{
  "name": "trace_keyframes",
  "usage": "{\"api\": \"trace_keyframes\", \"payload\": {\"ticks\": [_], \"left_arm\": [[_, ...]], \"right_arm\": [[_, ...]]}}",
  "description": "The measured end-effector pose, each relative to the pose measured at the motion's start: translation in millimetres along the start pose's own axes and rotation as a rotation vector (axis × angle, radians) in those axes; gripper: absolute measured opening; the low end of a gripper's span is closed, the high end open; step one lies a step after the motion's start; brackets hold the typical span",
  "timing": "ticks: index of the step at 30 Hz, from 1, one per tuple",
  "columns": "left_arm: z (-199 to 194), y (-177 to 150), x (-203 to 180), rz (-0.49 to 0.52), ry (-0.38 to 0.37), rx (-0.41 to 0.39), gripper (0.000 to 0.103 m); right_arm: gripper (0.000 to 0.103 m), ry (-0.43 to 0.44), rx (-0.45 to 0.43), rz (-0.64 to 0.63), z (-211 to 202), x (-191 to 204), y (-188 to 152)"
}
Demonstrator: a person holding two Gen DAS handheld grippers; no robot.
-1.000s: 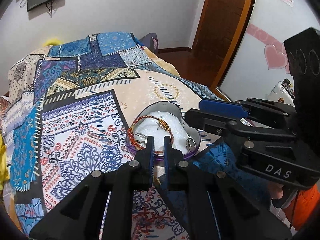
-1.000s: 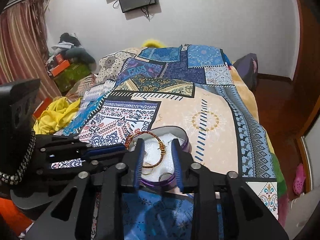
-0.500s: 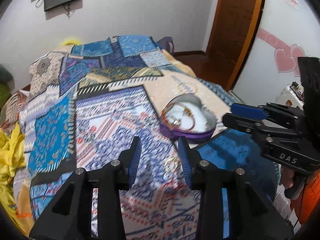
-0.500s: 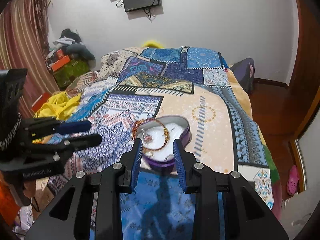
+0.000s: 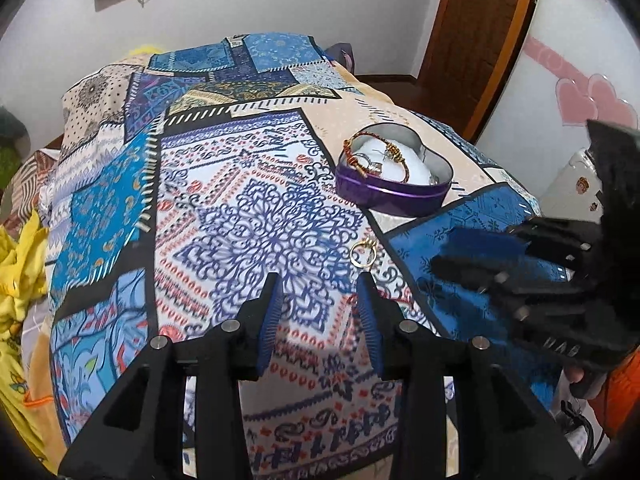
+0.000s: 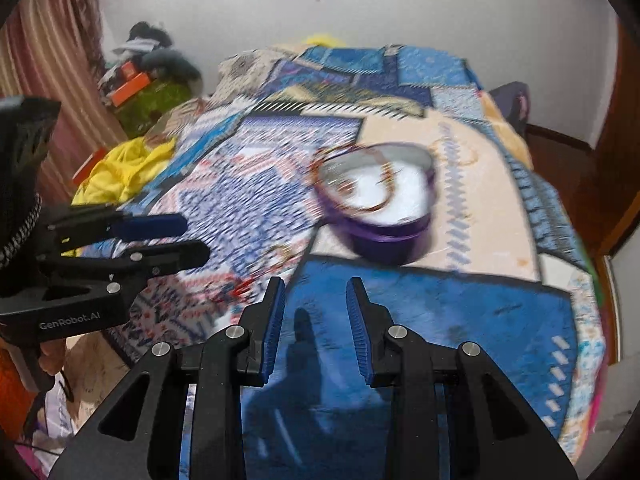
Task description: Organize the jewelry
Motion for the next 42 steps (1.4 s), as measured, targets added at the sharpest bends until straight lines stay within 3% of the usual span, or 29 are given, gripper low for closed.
{"api": "trace_keyframes", "payload": {"ticks": [7,13,15,19,34,42], "left_arm": [[-13.6,-9.6,12.1,-0.025,0.008,-0.007,0.037],[-12.6,-11.6,16.2,-0.038,0.007,-0.002,0.037],[-10.4,-10.7,15.8,-0.042,0.001,0.0,0.037],[-4.0,-7.5,10.2,-0.027,-0.011,0.008,0.037],[47.5,14.2,-15.8,0.03,-0.047,0.106,0.037],[67.7,21.1,-17.3,0.021,-0.059,0.122,0.037]], "right_arm": [[0.029,0.072,0.053,-0.052,20.6,26.6,-3.9],[0.027,0.023,0.049,-0.147,25.7,40.6,-7.2],[0.008,0.016,0.051,-0.169,27.1,40.7,-7.2],[0.008,0.041,0.044,-0.136,23.3,33.8,-8.4],[0.008,-0.037,-0.073,0.063,-16.2,-34.6,0.3],[0.008,-0.046,-0.096,0.078,-22.9,-43.9,0.2]]}}
Point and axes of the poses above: each gripper's, at about its wrist camera, not at the fingertips, and z roughly the way its jaws point, x to its left, y to its top, the point moved 2 cm from there along z, roughly the way its jaws point, and after that the axes turned 8 degrees about -y, right-handed, at the moved point
